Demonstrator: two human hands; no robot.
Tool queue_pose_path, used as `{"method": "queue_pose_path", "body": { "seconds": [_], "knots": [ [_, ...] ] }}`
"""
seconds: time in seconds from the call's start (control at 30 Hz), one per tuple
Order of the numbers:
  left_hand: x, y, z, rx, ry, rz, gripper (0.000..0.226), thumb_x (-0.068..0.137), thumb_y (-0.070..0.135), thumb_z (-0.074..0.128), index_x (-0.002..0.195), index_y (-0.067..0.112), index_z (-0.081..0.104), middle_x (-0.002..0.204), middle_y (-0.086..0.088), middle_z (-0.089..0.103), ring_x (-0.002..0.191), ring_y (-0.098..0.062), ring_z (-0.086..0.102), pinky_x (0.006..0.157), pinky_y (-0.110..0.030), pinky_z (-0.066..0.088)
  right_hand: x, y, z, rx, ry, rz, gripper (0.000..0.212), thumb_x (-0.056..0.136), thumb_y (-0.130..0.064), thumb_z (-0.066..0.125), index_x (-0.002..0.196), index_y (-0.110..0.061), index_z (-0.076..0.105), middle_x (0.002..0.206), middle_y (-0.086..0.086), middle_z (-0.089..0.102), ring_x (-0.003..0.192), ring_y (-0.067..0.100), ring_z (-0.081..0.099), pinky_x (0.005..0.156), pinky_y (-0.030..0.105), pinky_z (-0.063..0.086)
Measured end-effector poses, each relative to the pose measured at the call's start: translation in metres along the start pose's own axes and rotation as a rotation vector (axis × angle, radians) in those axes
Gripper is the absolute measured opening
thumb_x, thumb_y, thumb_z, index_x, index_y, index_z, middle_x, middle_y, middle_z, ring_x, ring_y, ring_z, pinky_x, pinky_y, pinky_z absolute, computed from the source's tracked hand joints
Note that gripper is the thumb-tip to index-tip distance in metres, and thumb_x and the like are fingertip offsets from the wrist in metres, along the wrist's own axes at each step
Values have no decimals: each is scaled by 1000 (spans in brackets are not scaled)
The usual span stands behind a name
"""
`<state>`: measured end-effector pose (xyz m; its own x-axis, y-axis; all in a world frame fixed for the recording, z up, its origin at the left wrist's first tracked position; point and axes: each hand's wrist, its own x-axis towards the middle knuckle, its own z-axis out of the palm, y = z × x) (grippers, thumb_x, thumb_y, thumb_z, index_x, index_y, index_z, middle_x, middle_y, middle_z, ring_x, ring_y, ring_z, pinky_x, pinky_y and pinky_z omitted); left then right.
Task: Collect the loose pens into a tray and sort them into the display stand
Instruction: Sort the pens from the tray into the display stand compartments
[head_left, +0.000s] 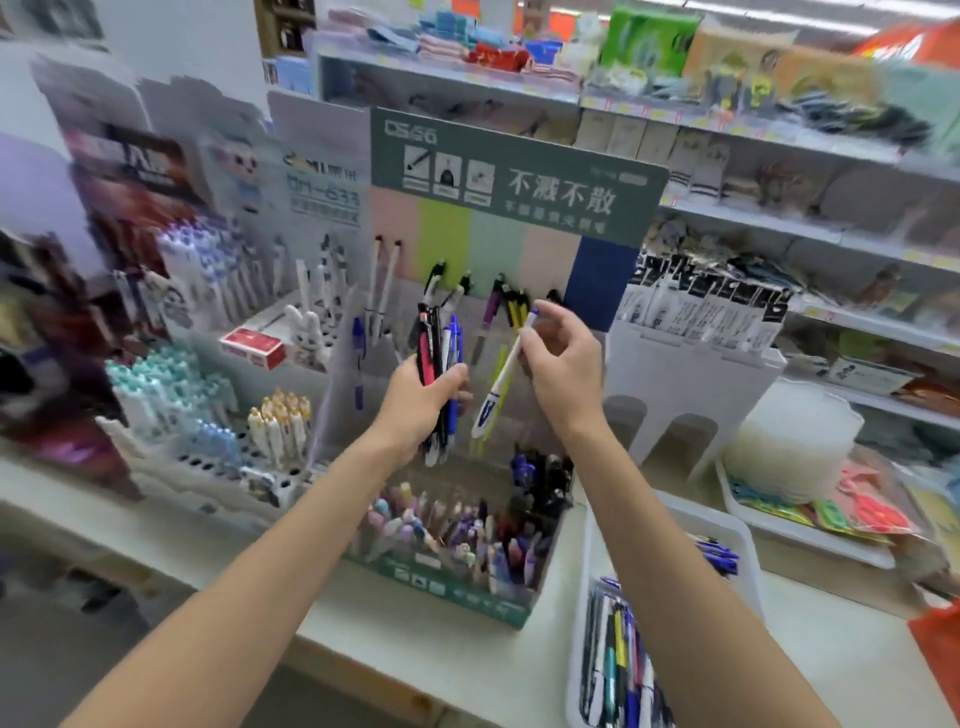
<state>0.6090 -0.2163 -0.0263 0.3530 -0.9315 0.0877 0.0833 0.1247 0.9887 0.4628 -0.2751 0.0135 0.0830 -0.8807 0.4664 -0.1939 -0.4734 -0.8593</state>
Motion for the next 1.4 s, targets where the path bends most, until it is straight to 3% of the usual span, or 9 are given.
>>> {"method": "queue_pose_path", "body": {
  "seconds": [0.2,0.33,0.43,0.57,0.7,0.9,1.07,1.2,1.4],
  "knots": [
    [28,0,-88,87,82,-35,11,94,14,66,86,7,63,68,-3,63,53,-7,60,50,-17,48,27,-12,68,-74,156,-213,23,93,-9,61,115,-14,59,89,-2,67,82,15,65,78,32,55],
    [35,-2,-111,54,67,-64,7,93,14,66,89,10,64,73,1,68,57,-5,64,56,-18,50,26,-2,108,-263,55,-335,25,93,-5,63,117,-7,61,92,2,68,82,12,63,78,25,53],
    [37,-4,-117,38,18,-85,7,92,18,67,93,13,62,81,0,70,62,-5,67,56,-17,52,20,12,125,-400,-73,-366,24,92,-6,65,116,-6,61,92,7,71,81,16,67,74,32,57],
    [39,-6,-121,29,-19,-124,11,89,19,69,95,13,62,86,-2,72,68,-5,71,58,-17,53,11,25,135,-568,-280,-245,29,95,-13,63,124,-8,61,107,13,72,95,27,69,82,42,57],
    [46,-7,-123,-19,-15,-153,15,86,20,72,95,11,64,84,-3,74,70,-10,72,61,-19,54,6,22,136,-536,-221,-293,40,96,-7,58,137,-6,55,128,10,65,117,20,61,102,27,47],
    [54,-2,-106,-66,-84,-95,9,88,13,71,96,9,68,73,0,73,67,-12,71,60,-20,54,10,2,133,-178,-294,36,48,94,-22,65,140,-20,52,90,-8,69,81,0,64,76,14,50],
    [58,-3,-90,-47,-64,-96,10,93,17,67,101,11,69,84,-9,75,73,-20,72,61,-30,58,11,2,118,-102,-147,41,43,94,-16,65,135,-16,55,86,-2,71,83,9,67,80,23,53],
    [62,-5,-88,-72,-29,-110,11,97,12,60,105,5,65,88,-8,75,75,-15,73,63,-22,57,21,1,86,-45,88,20,37,94,-12,64,129,-16,55,88,-1,68,82,13,68,78,33,58],
    [55,-13,-103,-31,-40,-114,11,98,10,58,105,5,63,89,-8,73,71,-10,72,65,-21,58,23,8,52,-139,219,-100,37,95,-10,62,130,-16,54,86,-1,68,78,9,64,71,17,50]
  ]
}}
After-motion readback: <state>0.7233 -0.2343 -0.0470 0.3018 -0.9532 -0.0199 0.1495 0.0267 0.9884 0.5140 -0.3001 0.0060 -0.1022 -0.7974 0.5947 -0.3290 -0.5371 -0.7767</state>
